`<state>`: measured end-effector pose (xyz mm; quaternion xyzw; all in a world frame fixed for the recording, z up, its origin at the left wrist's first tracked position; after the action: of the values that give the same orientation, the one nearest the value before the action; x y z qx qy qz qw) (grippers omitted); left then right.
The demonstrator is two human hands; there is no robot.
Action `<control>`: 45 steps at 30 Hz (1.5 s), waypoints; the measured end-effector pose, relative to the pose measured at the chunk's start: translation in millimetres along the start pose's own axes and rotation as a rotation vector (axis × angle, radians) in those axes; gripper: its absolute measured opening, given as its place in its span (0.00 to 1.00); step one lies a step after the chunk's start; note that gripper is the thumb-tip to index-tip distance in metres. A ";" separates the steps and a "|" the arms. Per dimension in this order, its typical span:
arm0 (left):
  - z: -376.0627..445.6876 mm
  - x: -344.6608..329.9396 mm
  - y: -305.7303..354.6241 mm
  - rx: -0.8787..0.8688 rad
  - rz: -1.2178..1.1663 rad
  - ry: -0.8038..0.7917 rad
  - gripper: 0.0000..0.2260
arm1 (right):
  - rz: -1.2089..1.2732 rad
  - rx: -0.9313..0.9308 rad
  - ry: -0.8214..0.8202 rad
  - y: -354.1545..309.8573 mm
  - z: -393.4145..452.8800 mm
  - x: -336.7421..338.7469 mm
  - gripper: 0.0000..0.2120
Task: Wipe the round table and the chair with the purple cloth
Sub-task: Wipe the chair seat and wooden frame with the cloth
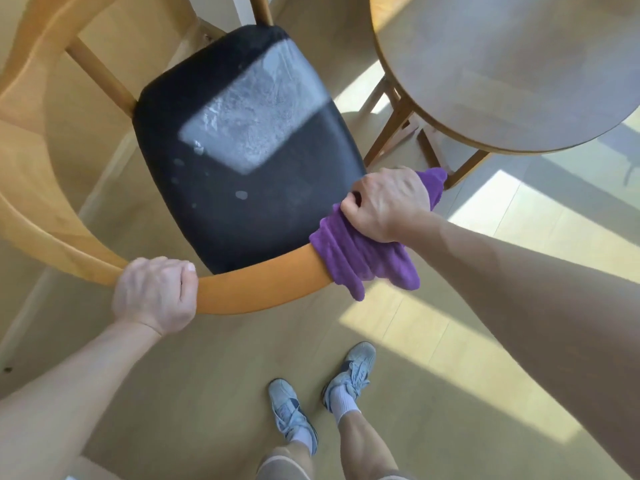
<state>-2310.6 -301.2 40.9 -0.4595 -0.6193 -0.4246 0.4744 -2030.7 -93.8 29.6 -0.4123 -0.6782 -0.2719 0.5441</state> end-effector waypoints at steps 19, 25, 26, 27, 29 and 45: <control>6.9 -10.1 -3.2 -0.141 -0.049 0.119 0.18 | -0.074 0.253 -0.083 -44.6 -23.2 -6.5 0.21; 4.4 -17.1 -7.5 -0.131 -0.057 0.048 0.20 | 0.090 -0.319 0.142 -77.7 -44.6 -11.2 0.17; 4.3 -18.6 -7.9 -0.136 -0.059 0.042 0.20 | 0.094 -0.333 0.152 -97.0 -52.3 -15.5 0.16; 5.1 -18.9 -8.0 -0.139 -0.059 0.043 0.20 | 0.090 -0.322 0.149 -118.1 -58.6 -19.1 0.15; 6.9 -18.3 -7.8 -0.142 -0.060 0.048 0.19 | 0.067 -0.228 0.133 -154.4 -68.2 -24.4 0.14; 7.3 -18.6 -6.2 -0.152 -0.064 -0.056 0.22 | 0.119 -0.467 0.190 -112.4 -46.1 -13.3 0.17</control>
<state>-2315.6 -298.6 20.8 -0.4859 -0.6127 -0.4724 0.4066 -2102.3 -192.6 37.7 -0.5384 -0.5175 -0.4263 0.5104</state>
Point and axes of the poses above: each hand's wrist, its own z-axis towards the middle knuckle, its own x-axis out of the back of the hand, y = z × x, the point moved 5 cm from there along z, towards the middle knuckle, and after that the axes turned 1 degree about -z, right-handed, at the moved point
